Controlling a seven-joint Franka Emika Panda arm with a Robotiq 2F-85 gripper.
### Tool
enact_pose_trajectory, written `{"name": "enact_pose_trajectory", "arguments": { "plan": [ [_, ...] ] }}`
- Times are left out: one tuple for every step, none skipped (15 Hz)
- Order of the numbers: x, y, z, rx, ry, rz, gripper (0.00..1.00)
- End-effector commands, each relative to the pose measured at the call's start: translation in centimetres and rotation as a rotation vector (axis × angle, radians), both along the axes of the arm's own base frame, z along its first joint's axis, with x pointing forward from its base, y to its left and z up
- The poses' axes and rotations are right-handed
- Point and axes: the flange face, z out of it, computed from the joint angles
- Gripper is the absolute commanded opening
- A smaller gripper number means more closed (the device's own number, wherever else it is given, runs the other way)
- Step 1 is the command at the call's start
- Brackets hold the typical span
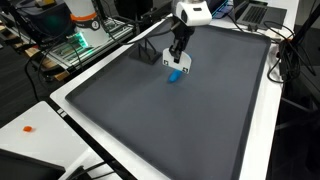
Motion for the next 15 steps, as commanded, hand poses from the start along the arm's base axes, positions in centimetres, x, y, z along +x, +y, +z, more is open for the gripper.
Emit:
{"name": "enact_pose_trajectory", "arguments": {
  "plan": [
    [0.0,-0.6,-1.3,-0.01,-0.021,0.011,0.01],
    [0.0,-0.7,-1.6,-0.009,-0.027,0.012,0.01],
    [0.0,-0.8,-2.0,-0.009,-0.03,0.01,0.01],
    [0.0,-0.8,-2.3,-0.008,-0.034,0.011,0.01],
    [-0.1,-0.9,-2.6,-0.007,-0.036,0.011,0.01],
    [-0.2,-0.9,-2.8,-0.008,-0.037,0.011,0.01],
    [-0.3,-0.9,-3.1,-0.008,-0.038,0.012,0.01],
    [-0.4,-0.9,-3.4,-0.008,-0.035,0.011,0.01],
    [-0.6,-1.0,-3.7,-0.006,-0.033,0.01,0.01],
    [-0.8,-1.0,-4.1,-0.005,-0.03,0.009,0.01],
    [-1.0,-1.0,-4.4,-0.005,-0.029,0.008,0.01],
    [-1.1,-1.0,-4.7,-0.003,-0.029,0.005,0.01],
    [-1.3,-1.0,-4.9,-0.002,-0.031,0.003,0.01],
    [-1.3,-1.1,-5.1,0.0,-0.032,0.001,0.01],
    [-1.4,-1.1,-5.2,0.001,-0.032,0.0,0.01]
  ]
}}
